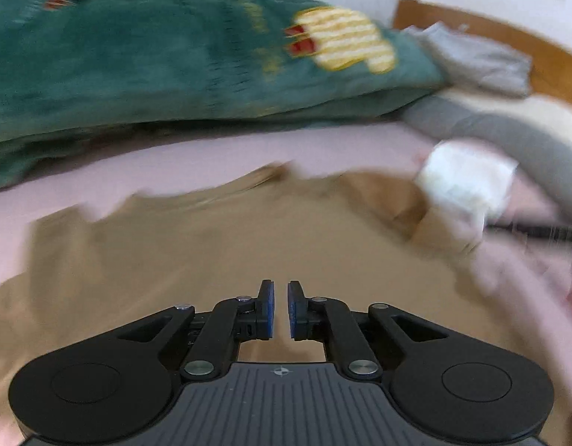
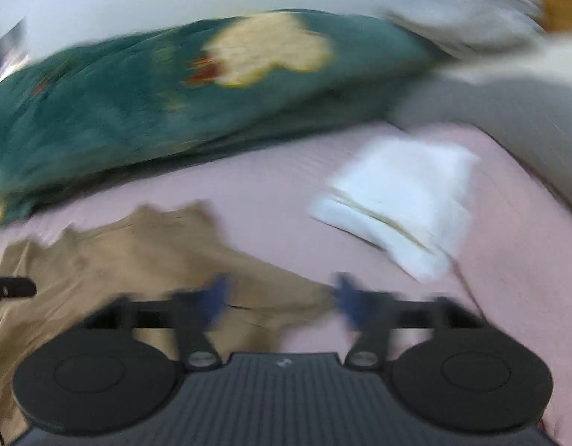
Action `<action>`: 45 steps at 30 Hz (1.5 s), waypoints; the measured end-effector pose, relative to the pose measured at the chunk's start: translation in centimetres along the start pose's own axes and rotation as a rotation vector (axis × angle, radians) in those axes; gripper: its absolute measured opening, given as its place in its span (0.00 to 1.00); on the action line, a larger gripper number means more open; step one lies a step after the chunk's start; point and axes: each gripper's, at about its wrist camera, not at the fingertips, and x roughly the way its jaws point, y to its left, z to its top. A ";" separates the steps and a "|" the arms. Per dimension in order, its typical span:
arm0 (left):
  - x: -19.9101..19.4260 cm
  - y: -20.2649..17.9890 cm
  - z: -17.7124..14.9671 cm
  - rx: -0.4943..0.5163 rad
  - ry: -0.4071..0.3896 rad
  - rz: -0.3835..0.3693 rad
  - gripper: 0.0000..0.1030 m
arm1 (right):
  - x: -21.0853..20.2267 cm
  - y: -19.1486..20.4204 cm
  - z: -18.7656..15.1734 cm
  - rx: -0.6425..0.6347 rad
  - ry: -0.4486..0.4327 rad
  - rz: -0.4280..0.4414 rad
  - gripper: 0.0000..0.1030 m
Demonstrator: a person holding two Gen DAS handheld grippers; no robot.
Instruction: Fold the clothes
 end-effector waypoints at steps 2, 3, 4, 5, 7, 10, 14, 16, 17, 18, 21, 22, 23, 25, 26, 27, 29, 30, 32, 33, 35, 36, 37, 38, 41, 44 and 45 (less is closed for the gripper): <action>-1.1 0.9 -2.8 -0.034 0.026 0.063 0.24 | 1.2 3.1 1.6 -0.078 -0.015 -0.024 0.90; -1.4 1.3 -3.9 -0.052 0.039 0.078 0.42 | 2.0 4.4 2.3 -0.103 -0.015 -0.044 0.90; -1.7 1.6 -5.0 -0.070 0.049 0.090 0.55 | 3.2 5.3 2.6 -0.118 -0.004 -0.076 0.90; -2.0 1.9 -6.1 -0.081 0.056 0.102 0.60 | 4.5 5.9 2.6 -0.131 0.022 -0.111 0.90; -2.7 2.1 -8.2 -0.056 0.038 0.122 0.63 | 6.8 6.9 2.1 -0.155 0.093 -0.159 0.90; -3.2 2.0 -9.7 0.026 -0.015 0.136 0.67 | 8.9 7.4 0.7 -0.210 0.141 -0.214 0.69; -3.6 3.3 -10.5 -0.030 -0.050 0.104 0.68 | 9.4 5.4 1.8 -0.243 0.142 -0.285 0.12; -3.2 3.1 -10.6 -0.038 -0.059 0.097 0.69 | 9.7 3.5 4.1 -0.229 0.112 -0.362 0.12; -2.7 2.8 -10.5 -0.034 -0.061 0.101 0.69 | 9.9 2.5 5.3 -0.223 0.094 -0.410 0.13; -2.4 2.6 -10.5 -0.026 -0.058 0.107 0.70 | 10.1 1.0 6.6 -0.190 0.095 -0.438 0.15; -1.8 2.3 -10.4 -0.015 -0.054 0.111 0.72 | 9.0 -2.8 7.9 -0.080 0.145 -0.485 0.21; -1.8 2.3 -10.4 -0.014 -0.053 0.110 0.73 | 7.7 -3.1 7.3 -0.070 0.146 -0.480 0.23; -1.8 2.3 -10.4 -0.014 -0.052 0.109 0.74 | 6.4 -3.5 6.8 -0.060 0.147 -0.476 0.29; -2.1 2.3 -10.3 -0.013 -0.052 0.107 0.74 | 2.6 -2.3 4.8 -0.045 0.162 -0.403 0.50; -2.3 2.2 -10.2 -0.013 -0.051 0.107 0.74 | 0.0 -1.6 3.4 -0.046 0.162 -0.358 0.61; -2.9 2.2 -10.0 -0.013 -0.044 0.108 0.74 | -2.6 -0.8 2.0 -0.047 0.162 -0.312 0.65; -4.8 1.8 -9.6 0.001 -0.032 0.117 0.74 | -8.2 1.4 -1.3 -0.043 0.173 -0.233 0.80; -6.6 1.6 -9.6 0.007 -0.045 0.123 0.74 | -10.8 2.5 -3.1 -0.042 0.181 -0.192 0.84; -10.3 1.8 -10.0 -0.012 -0.059 0.107 0.74 | -15.2 4.1 -6.5 -0.048 0.200 -0.128 0.93; -11.9 2.2 -10.4 -0.030 -0.054 0.101 0.74 | -17.0 4.4 -8.4 -0.055 0.211 -0.134 0.93; -15.2 3.3 -11.6 -0.066 -0.053 0.103 0.74 | -20.2 4.8 -12.0 -0.056 0.235 -0.150 0.94; -16.9 3.9 -12.5 -0.073 -0.044 0.114 0.74 | -21.1 4.6 -13.7 -0.036 0.252 -0.162 0.94; -18.3 4.4 -13.4 -0.073 -0.034 0.128 0.74 | -21.8 4.2 -15.0 -0.008 0.264 -0.165 0.94; -19.6 4.7 -14.4 -0.068 -0.028 0.145 0.74 | -22.1 3.8 -16.0 0.028 0.270 -0.158 0.94; -22.7 5.7 -17.1 -0.044 -0.003 0.225 0.74 | -22.9 2.5 -18.8 0.135 0.290 -0.136 0.93; -24.4 6.1 -19.7 -0.086 0.049 0.229 0.74 | -23.4 1.7 -20.8 0.228 0.306 -0.102 0.94; -24.4 5.9 -20.5 -0.092 0.065 0.225 0.74 | -23.4 1.8 -21.2 0.234 0.300 -0.095 0.94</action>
